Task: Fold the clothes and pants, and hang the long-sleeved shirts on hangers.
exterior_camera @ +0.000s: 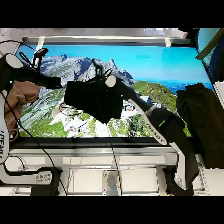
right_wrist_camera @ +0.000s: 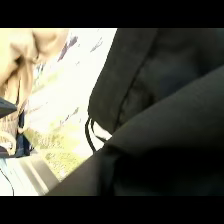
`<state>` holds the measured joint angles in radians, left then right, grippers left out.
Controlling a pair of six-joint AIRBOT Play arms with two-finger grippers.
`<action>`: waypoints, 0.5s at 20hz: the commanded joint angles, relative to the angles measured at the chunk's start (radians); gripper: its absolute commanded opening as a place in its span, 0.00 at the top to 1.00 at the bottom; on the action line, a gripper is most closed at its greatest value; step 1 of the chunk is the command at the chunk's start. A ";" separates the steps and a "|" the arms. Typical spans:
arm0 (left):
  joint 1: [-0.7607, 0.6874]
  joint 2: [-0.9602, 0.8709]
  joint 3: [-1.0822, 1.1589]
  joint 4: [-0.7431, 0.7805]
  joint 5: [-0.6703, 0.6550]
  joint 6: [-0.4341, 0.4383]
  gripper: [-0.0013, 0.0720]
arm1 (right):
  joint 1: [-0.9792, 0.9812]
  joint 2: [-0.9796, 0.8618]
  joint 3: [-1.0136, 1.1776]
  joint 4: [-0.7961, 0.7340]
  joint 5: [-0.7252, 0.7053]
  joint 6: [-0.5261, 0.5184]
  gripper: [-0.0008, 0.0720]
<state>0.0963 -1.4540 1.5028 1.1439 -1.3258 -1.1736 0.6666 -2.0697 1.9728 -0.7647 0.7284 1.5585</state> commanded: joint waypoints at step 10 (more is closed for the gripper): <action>0.004 0.012 0.000 -0.004 -0.040 0.002 0.96 | -0.307 0.237 0.086 -0.257 0.531 -0.047 0.14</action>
<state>0.0994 -1.4429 1.5024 1.1431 -1.3472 -1.1717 0.4786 -1.9236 2.0567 -0.8413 0.9962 1.5143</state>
